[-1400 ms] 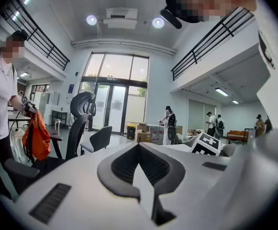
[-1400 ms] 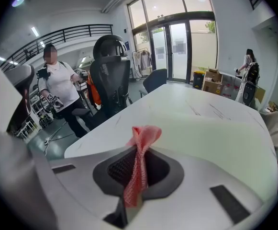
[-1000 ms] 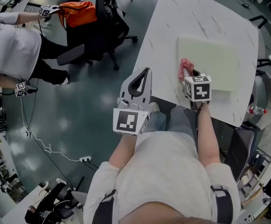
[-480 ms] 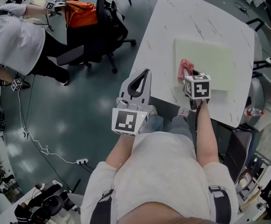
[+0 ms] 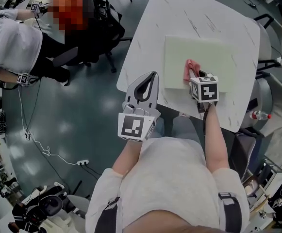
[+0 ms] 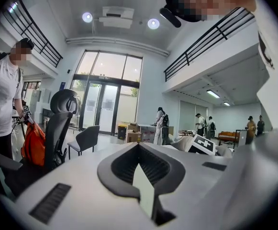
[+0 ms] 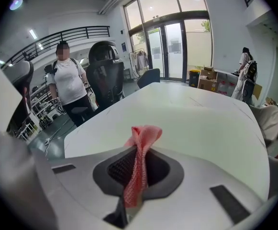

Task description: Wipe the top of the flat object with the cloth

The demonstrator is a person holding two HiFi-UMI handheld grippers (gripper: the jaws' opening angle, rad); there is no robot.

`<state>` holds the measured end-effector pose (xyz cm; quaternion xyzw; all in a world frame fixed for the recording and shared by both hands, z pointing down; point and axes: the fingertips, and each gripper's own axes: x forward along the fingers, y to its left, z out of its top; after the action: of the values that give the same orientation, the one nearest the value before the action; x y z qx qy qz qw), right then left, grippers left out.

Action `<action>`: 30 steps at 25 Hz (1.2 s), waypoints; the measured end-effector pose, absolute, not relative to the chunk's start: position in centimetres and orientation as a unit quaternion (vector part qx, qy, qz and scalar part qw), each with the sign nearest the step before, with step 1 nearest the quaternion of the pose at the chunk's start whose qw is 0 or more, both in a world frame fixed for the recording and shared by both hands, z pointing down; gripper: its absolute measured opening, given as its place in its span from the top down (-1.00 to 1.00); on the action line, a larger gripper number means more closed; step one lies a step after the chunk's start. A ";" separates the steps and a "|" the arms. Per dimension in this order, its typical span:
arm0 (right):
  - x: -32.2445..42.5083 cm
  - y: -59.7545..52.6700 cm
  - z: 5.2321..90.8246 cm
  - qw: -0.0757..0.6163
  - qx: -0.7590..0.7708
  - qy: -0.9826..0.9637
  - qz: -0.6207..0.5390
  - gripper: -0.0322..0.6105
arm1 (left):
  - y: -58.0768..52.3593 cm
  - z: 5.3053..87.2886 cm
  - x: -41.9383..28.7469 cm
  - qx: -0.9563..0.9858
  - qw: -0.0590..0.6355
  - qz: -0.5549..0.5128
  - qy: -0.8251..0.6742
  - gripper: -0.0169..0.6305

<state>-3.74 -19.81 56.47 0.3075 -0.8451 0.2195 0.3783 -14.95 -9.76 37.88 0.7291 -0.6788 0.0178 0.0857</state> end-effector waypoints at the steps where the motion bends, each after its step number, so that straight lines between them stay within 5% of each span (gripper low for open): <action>1: -3.2 -20.0 56.5 0.378 0.306 -0.846 0.220 0.80 | -10.0 38.0 -14.3 0.728 0.087 0.018 -0.679 0.91; 30: 12.2 -29.0 56.8 0.393 0.283 -0.850 0.208 0.80 | -16.9 38.2 -2.1 0.706 0.074 0.017 -0.704 0.91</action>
<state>12.15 -28.98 56.83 0.2834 -0.8499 0.2079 0.3927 -2.08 -16.90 38.20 0.7059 -0.7042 0.0166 0.0741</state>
